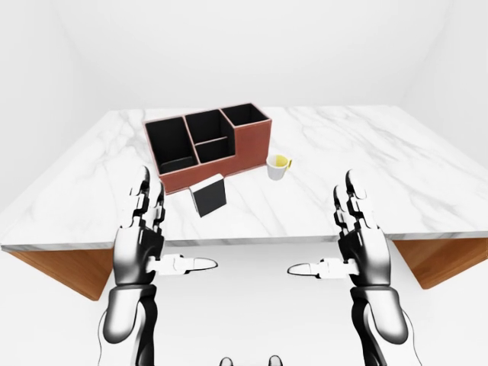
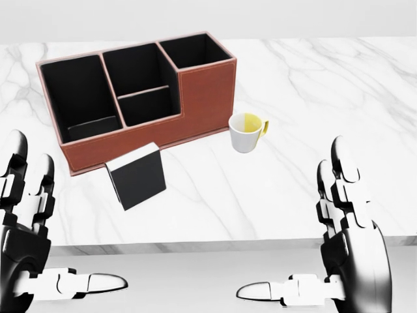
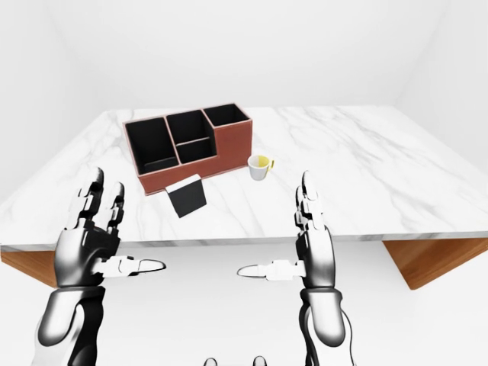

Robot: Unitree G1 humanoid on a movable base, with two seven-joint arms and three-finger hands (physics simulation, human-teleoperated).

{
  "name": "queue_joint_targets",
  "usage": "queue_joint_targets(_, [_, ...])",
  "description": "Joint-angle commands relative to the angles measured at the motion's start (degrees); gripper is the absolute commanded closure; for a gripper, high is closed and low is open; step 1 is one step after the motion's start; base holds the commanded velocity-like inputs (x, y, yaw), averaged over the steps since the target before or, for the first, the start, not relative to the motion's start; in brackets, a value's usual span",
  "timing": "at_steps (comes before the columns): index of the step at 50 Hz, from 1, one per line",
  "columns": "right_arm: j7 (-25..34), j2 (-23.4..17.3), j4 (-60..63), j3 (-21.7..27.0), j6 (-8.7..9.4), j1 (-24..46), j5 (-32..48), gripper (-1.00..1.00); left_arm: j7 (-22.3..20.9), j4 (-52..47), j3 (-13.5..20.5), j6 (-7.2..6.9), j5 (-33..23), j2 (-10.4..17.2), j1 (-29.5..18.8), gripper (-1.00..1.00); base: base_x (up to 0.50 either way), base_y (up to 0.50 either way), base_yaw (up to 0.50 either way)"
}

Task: Pick up the book and place it in the front compartment of the caddy.

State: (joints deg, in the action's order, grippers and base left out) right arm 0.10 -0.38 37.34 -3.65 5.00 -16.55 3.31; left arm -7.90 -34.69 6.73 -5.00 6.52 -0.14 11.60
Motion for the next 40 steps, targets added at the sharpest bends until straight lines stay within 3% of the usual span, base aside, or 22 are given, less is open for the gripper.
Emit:
queue_joint_targets(1, [0.05,-0.04,0.48,-0.09,0.0,-0.5,-0.67,-1.0,-0.29,-0.6,0.2,0.0,-0.04,-0.16,0.22,-1.0,0.5,-0.13,0.0])
queue_joint_targets(14, [-0.26,-0.24,0.01,-0.83,0.0,-0.12,0.48,-1.0,-0.42,-1.03,0.21,0.0,-0.08,-0.28,0.62,-1.0,0.46,-0.32,0.0])
queue_joint_targets(40, [-0.24,-0.18,-1.35,-0.75,0.0,0.83,0.49,-1.0,-0.21,-1.05,1.03,0.0,0.35,-0.13,-0.23,-1.0,0.49,0.0,0.0])
